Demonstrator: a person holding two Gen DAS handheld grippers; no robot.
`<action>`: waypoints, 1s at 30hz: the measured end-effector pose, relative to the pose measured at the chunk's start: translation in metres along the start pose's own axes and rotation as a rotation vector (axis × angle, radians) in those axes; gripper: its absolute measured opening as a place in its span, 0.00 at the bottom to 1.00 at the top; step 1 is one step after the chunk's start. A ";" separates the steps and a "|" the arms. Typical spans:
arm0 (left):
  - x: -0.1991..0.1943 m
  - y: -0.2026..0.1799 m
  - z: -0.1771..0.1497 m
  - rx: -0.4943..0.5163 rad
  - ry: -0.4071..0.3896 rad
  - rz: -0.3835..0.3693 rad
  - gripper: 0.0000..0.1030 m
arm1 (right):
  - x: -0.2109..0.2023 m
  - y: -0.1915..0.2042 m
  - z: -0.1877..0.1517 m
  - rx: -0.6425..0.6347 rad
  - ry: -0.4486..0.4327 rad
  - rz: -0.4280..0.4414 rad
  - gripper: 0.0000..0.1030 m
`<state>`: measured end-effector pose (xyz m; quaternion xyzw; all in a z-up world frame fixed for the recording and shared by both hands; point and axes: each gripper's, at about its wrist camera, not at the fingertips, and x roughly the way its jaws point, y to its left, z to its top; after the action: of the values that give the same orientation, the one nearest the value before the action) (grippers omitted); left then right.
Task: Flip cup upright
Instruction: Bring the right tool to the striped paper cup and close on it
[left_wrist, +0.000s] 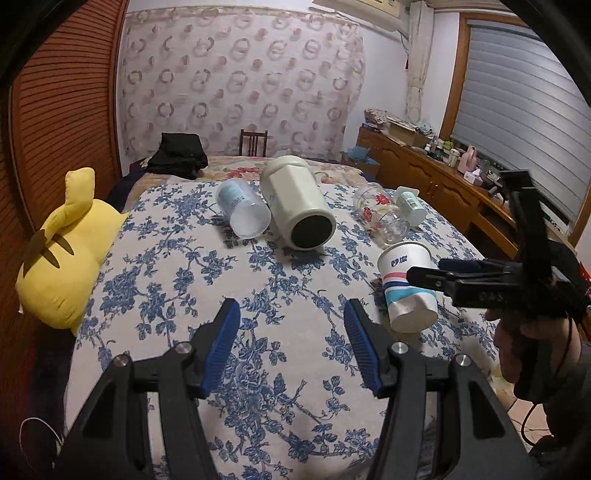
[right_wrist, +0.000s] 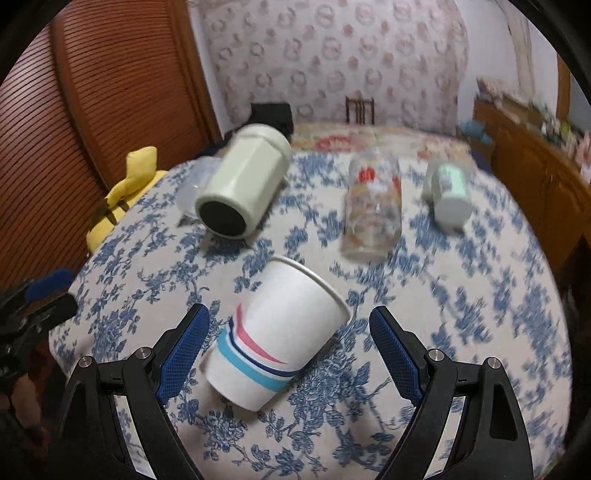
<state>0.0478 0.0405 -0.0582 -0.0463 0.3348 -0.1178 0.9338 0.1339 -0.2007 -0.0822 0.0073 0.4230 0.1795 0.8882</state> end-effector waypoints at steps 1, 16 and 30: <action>0.000 0.000 0.000 -0.002 0.001 -0.003 0.56 | 0.005 -0.003 0.000 0.022 0.022 0.010 0.87; -0.001 0.002 -0.008 -0.010 0.004 -0.027 0.56 | 0.044 -0.007 0.016 0.127 0.209 0.086 0.88; -0.002 -0.002 -0.006 0.002 0.011 -0.037 0.56 | 0.060 -0.007 0.030 0.186 0.321 0.142 0.87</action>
<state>0.0416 0.0396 -0.0615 -0.0511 0.3389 -0.1358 0.9296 0.1934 -0.1835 -0.1095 0.0906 0.5722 0.2006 0.7901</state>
